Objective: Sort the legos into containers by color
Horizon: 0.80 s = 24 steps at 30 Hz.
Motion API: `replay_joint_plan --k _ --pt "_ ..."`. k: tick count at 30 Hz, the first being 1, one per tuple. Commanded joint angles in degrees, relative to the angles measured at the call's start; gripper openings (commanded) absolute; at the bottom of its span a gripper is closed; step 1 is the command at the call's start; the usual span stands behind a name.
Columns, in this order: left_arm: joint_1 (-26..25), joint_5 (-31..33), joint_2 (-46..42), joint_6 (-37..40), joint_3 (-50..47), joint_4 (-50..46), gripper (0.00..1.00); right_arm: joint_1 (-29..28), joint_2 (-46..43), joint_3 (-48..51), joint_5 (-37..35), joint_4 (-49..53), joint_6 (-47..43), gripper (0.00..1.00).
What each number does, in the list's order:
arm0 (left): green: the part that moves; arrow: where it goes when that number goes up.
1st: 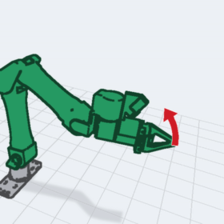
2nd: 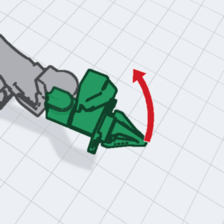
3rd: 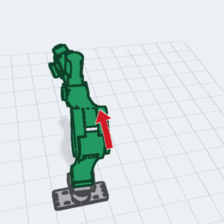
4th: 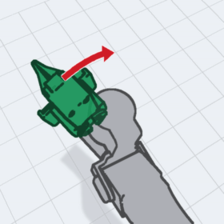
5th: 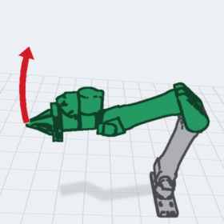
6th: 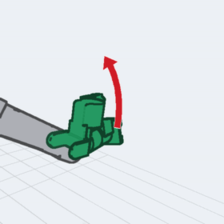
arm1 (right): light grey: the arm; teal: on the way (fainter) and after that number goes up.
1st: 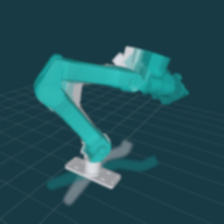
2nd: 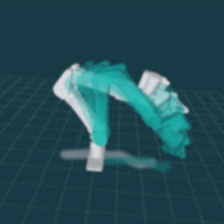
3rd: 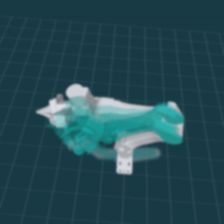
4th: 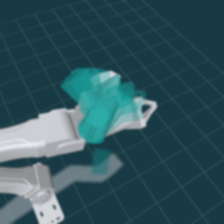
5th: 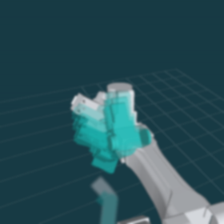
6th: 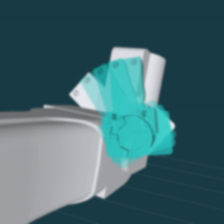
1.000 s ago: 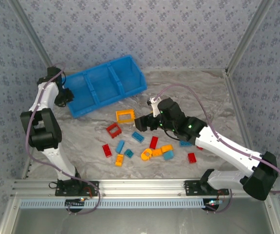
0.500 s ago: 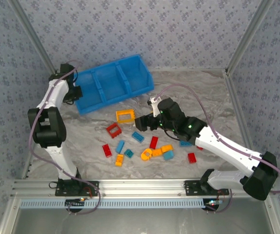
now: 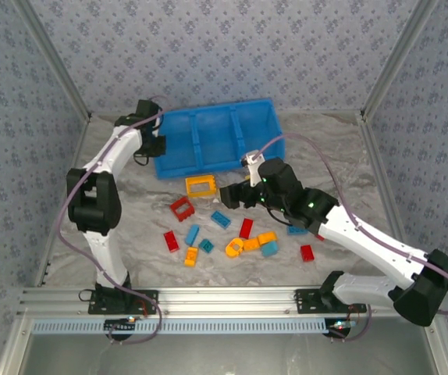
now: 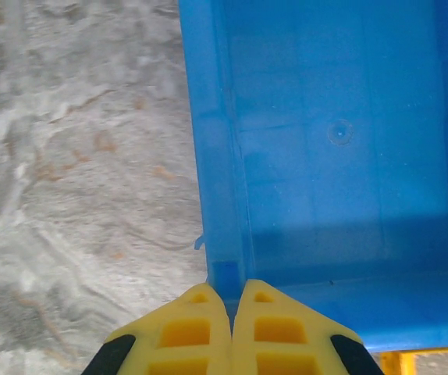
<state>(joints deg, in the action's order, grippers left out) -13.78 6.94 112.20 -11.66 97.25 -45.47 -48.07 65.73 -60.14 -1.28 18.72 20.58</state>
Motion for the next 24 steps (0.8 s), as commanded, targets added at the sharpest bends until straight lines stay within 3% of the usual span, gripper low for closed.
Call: replay_joint_plan --k 1,8,14,24 --pt "-3.00 -2.49 0.19 -0.25 -2.44 -0.77 0.00 0.35 -1.57 0.40 -1.35 2.06 0.92 0.90" --pt "-5.03 -1.61 -3.97 -3.89 -7.38 2.11 0.00 0.36 -2.28 0.89 -1.23 2.02 1.30 0.90" --pt "-3.55 -0.92 -2.60 -7.85 -5.45 1.25 0.00 0.49 -2.60 1.57 -1.59 2.41 1.55 0.90" --pt "-0.31 -0.85 -1.20 -6.65 -2.49 -0.29 0.00 3.71 -3.88 3.20 -4.74 6.69 4.25 0.91"
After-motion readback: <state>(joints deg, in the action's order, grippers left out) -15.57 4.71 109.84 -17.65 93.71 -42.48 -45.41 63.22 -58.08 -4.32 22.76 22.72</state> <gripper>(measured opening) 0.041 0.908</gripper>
